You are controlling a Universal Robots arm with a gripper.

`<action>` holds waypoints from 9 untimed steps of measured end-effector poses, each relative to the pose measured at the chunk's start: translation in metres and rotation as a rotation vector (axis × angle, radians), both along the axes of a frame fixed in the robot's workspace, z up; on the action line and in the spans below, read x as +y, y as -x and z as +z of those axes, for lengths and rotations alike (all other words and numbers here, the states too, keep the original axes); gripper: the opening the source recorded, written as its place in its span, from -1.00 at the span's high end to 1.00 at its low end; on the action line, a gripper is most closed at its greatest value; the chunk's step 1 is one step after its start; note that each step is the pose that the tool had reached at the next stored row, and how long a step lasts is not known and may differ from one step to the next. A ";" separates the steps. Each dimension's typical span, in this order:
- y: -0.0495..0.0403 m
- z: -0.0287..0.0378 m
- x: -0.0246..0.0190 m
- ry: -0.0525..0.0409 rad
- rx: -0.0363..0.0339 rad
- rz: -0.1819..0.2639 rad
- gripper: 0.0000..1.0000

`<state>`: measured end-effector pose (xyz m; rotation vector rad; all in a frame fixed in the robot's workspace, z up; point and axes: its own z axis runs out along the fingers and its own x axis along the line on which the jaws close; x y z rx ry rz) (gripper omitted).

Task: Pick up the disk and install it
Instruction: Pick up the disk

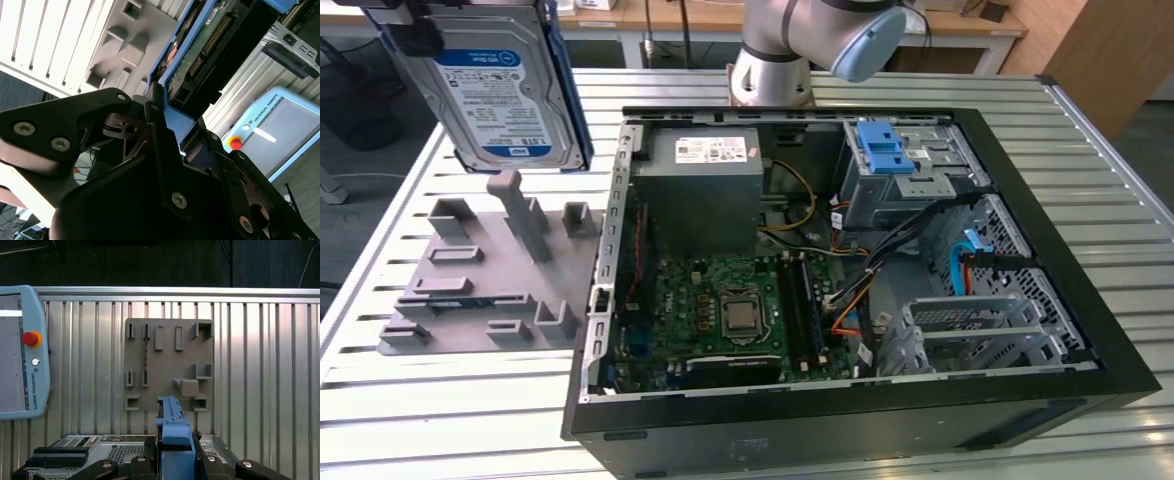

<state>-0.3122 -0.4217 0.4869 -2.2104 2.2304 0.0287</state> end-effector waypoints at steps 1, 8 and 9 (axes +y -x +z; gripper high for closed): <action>0.0007 0.0000 0.0000 0.0000 0.0000 0.000 0.27; 0.0052 -0.0001 0.0000 -0.0001 -0.0001 0.000 0.27; 0.0058 0.0000 0.0000 0.0000 0.0000 0.000 0.27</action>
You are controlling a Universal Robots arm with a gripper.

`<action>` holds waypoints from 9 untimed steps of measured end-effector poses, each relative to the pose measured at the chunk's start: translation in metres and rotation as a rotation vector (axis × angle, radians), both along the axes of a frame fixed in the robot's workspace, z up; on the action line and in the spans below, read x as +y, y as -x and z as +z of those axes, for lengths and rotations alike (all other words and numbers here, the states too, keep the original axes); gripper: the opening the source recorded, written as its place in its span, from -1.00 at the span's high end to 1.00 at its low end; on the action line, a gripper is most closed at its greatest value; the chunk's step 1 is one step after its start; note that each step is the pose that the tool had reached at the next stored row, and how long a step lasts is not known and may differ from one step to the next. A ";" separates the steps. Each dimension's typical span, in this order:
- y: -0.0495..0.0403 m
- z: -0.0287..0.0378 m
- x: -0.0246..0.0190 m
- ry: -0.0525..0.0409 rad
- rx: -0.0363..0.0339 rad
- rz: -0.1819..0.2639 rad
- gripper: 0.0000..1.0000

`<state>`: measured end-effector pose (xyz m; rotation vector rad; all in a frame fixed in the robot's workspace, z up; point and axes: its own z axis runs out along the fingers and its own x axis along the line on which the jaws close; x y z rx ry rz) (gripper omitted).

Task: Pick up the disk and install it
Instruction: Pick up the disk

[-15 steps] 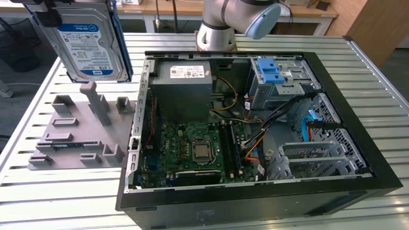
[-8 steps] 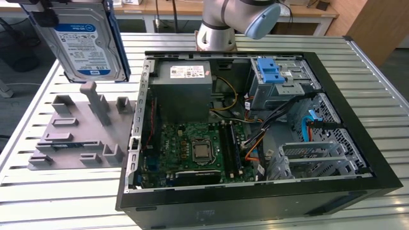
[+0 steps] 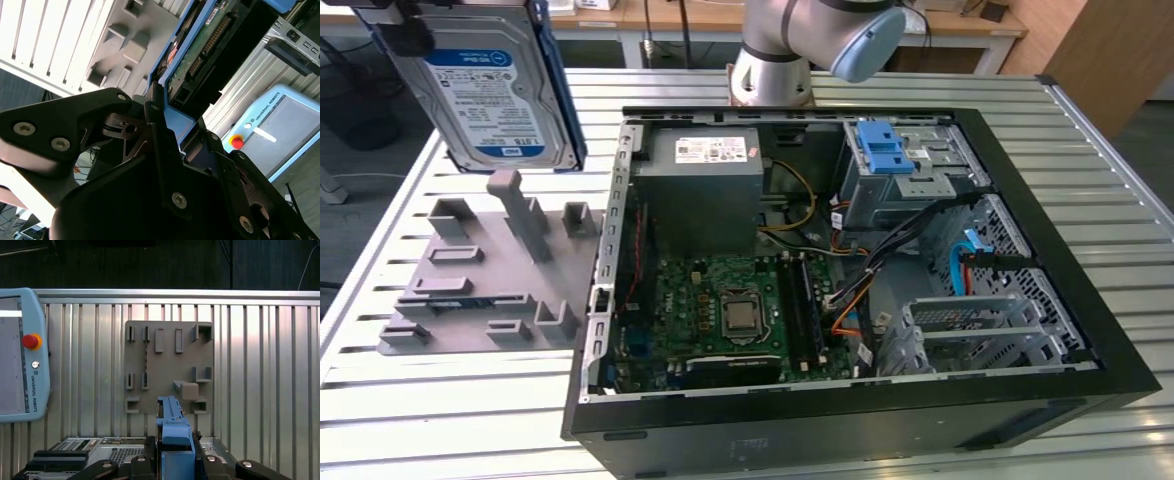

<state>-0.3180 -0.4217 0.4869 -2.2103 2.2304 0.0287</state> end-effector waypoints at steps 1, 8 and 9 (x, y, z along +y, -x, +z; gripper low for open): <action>0.0007 0.0000 0.0000 0.0000 0.0000 0.000 0.27; 0.0052 0.0000 0.0000 0.0000 0.0000 0.000 0.27; 0.0059 0.0000 0.0000 0.0000 0.0000 0.000 0.27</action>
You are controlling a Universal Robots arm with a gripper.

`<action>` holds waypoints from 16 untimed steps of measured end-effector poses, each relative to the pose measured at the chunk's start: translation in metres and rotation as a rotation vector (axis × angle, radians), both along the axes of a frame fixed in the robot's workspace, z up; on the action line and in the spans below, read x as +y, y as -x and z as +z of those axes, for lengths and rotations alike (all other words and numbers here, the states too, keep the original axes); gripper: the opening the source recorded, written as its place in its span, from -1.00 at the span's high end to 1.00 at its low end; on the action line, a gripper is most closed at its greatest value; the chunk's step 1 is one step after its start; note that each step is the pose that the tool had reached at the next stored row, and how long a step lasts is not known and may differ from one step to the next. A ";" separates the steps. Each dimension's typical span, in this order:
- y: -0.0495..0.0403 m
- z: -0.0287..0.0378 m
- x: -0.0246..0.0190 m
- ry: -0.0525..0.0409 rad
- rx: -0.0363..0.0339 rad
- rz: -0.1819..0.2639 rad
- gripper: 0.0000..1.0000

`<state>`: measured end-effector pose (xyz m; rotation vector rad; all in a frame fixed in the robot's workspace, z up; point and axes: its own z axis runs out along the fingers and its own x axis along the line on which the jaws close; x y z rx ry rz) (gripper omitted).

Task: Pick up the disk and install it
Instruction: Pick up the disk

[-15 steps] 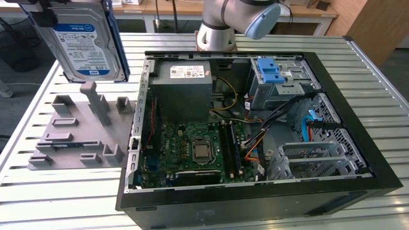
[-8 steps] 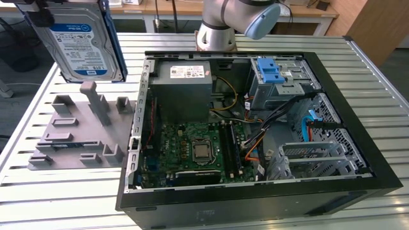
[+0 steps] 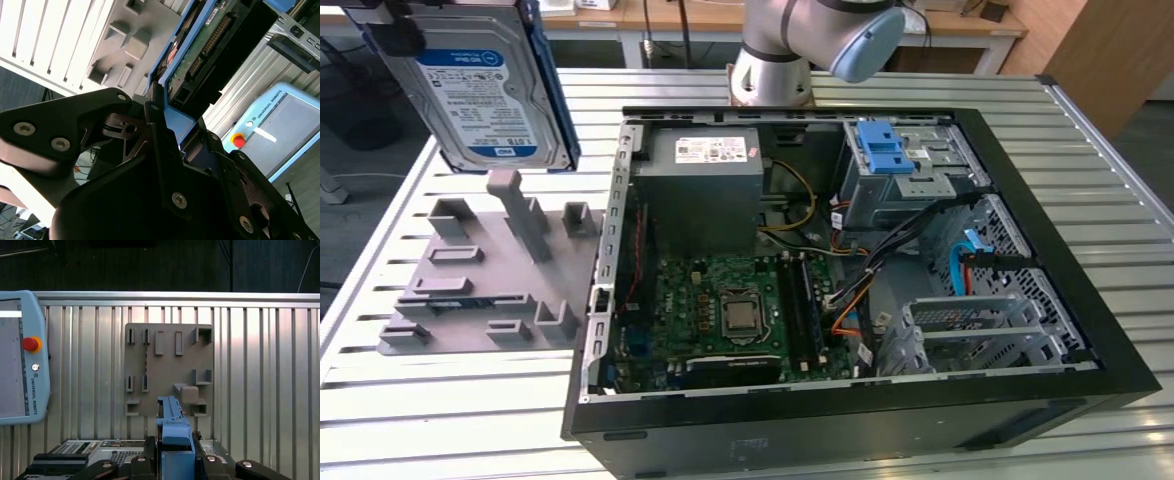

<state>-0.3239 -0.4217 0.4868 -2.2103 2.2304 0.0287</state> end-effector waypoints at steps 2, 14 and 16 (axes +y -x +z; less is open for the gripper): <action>0.0013 0.0000 0.0000 0.0000 0.0000 0.000 0.27; 0.0091 -0.0001 0.0000 0.0000 0.0000 0.000 0.27; 0.0103 -0.0001 0.0000 0.0000 0.0000 0.000 0.27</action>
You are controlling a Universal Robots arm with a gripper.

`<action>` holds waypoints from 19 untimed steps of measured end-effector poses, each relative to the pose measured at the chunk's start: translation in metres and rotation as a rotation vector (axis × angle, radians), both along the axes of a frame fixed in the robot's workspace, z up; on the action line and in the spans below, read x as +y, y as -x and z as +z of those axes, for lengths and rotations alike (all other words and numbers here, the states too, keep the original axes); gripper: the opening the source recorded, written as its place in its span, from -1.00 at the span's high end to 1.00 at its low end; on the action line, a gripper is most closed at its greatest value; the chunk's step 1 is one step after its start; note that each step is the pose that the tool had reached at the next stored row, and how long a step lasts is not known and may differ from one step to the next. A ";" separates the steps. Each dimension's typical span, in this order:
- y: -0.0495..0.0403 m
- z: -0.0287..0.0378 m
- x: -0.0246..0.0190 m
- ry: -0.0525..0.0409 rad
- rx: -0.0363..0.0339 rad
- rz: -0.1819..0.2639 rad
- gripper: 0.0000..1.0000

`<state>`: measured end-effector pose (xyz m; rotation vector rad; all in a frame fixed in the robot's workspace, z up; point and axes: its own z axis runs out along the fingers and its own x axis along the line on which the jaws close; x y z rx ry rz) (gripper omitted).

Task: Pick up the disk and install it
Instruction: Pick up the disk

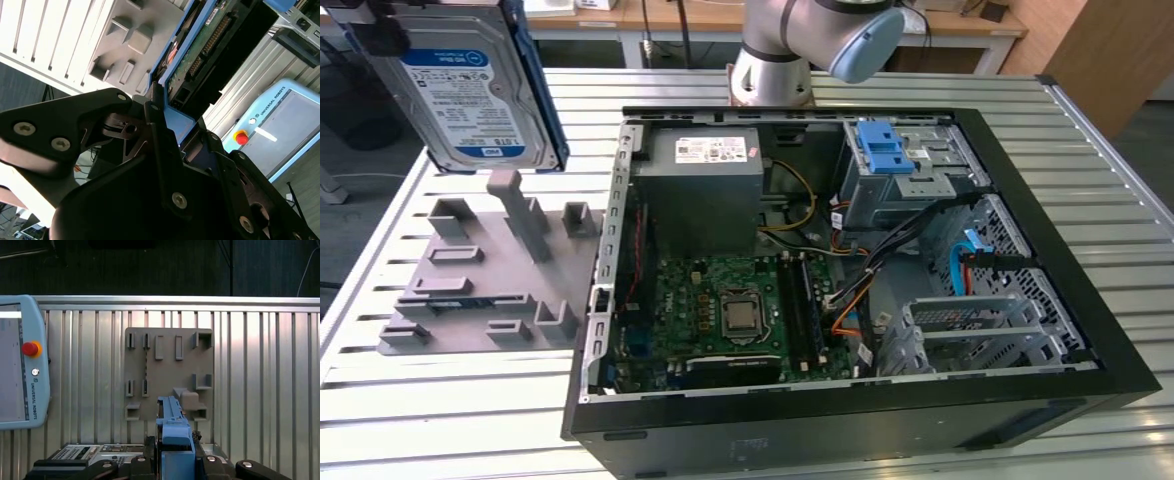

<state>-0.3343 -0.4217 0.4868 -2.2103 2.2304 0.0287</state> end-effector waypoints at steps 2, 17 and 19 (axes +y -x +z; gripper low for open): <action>0.0013 0.0000 0.0000 0.0000 0.0001 0.000 0.27; 0.0060 0.0000 0.0000 0.0001 0.0001 0.000 0.27; 0.0060 0.0000 0.0000 0.0000 0.0000 0.000 0.27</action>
